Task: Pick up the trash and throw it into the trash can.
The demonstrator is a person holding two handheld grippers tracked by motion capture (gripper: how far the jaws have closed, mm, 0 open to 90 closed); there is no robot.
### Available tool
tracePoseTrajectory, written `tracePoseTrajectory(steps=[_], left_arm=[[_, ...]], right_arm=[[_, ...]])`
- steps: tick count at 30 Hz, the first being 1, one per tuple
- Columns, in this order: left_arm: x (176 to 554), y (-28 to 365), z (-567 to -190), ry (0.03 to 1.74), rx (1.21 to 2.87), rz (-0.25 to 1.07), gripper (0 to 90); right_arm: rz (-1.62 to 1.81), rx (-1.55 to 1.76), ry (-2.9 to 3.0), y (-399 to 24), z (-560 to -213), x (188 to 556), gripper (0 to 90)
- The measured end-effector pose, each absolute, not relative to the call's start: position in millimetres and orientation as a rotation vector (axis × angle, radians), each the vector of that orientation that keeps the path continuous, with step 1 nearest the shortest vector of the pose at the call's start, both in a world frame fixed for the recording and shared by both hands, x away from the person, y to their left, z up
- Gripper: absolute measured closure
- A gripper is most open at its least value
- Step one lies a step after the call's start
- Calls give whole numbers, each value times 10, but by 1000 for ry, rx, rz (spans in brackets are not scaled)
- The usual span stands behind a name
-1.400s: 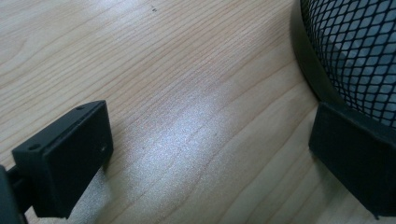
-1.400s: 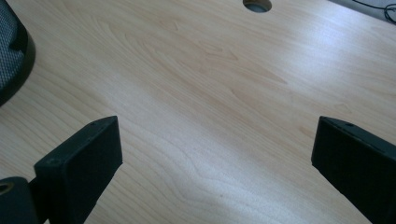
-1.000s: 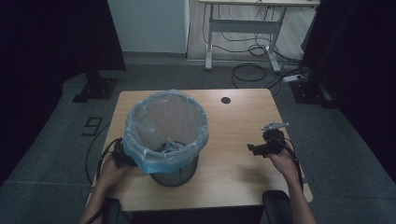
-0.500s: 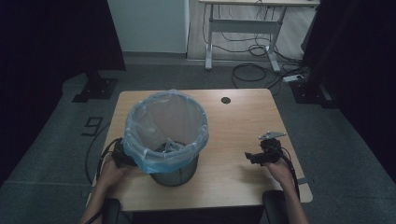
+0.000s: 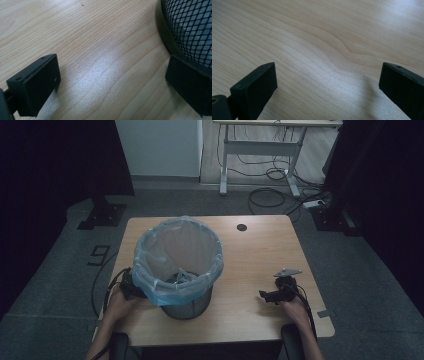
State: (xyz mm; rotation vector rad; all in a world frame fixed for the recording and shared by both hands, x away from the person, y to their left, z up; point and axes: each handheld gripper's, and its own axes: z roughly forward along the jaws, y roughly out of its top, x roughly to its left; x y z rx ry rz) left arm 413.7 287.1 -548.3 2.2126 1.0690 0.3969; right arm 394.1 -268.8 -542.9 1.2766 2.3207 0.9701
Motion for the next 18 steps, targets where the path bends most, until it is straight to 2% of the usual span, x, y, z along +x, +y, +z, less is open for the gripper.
tracePoseTrajectory(steps=[18], left_arm=[[4137,2871,-5483,1068,2214,397,0]], right_arm=[[976,1223,2294,-2550,-5572,3878,0]])
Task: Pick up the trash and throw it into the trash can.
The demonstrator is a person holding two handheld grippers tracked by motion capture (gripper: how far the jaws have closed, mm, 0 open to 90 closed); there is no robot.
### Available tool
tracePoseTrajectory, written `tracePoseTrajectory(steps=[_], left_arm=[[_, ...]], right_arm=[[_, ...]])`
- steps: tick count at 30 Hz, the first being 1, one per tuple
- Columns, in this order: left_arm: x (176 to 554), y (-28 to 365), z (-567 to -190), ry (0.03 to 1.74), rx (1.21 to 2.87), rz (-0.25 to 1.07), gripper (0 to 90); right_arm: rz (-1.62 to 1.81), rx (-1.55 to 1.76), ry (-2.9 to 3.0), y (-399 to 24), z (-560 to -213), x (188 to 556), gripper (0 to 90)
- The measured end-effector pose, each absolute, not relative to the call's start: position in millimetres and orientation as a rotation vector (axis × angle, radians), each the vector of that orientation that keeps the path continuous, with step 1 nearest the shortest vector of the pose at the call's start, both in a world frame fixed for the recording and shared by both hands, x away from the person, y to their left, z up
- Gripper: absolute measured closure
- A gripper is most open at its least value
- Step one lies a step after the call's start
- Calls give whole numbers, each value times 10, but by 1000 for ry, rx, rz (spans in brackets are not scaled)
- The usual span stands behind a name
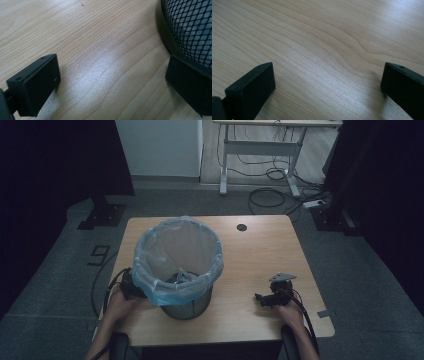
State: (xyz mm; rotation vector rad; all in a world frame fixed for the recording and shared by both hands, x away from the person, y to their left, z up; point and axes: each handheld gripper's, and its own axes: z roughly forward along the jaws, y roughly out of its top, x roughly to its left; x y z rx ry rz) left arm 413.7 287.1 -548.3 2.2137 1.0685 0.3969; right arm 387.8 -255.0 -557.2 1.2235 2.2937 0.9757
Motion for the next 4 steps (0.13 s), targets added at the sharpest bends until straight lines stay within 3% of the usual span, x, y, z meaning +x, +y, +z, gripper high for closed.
tracePoseTrajectory(steps=[4], left_arm=[[4138,2870,-5483,1069,2214,397,0]], right_arm=[[975,1225,2292,-2549,-5572,3876,0]])
